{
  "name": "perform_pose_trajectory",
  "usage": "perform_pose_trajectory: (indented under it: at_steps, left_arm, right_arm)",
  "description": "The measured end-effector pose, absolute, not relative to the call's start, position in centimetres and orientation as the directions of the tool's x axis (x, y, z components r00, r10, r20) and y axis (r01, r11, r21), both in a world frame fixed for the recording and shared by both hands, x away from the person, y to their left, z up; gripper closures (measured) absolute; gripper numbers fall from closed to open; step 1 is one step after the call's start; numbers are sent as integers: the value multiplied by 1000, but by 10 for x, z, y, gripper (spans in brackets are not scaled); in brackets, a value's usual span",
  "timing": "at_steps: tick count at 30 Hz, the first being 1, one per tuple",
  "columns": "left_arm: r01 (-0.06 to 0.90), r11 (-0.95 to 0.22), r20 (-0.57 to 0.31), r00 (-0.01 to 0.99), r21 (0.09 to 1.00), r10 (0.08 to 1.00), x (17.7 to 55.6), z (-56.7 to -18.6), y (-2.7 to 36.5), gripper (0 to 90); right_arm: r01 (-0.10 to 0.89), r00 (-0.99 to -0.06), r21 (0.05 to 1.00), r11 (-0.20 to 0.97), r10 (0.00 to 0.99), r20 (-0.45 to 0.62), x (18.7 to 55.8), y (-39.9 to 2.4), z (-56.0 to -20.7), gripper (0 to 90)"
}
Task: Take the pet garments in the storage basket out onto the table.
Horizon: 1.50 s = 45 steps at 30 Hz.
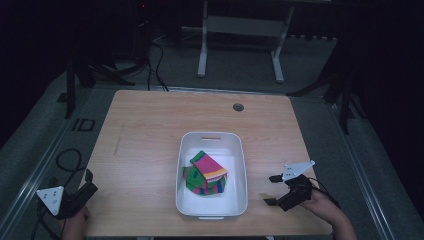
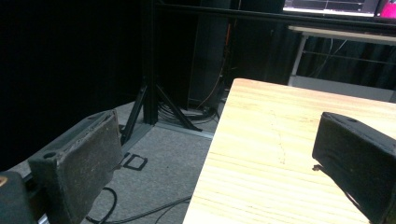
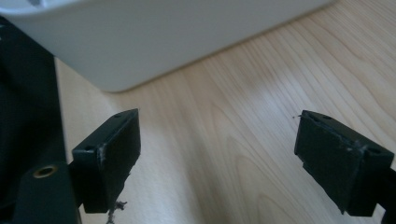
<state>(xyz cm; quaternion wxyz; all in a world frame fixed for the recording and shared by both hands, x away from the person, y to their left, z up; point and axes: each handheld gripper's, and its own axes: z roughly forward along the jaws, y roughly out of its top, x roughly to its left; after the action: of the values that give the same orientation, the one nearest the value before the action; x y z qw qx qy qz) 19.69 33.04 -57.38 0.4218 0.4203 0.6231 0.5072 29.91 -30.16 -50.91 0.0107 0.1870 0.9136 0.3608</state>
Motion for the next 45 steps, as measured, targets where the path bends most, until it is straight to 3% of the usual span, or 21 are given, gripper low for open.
perform_pose_trajectory:
  at_steps: [28, 45]
  left_arm:
    - [96, 137, -105, -287, 986, 952, 197, -574, 331, 19]
    - [95, 138, -107, -280, 986, 954, 197, -574, 331, 19]
  right_arm:
    - [222, -973, 658, 719, 203, 107, 299, -230, -447, 136]
    - [178, -983, 635, 752, 161, 86, 320, -172, -450, 140]
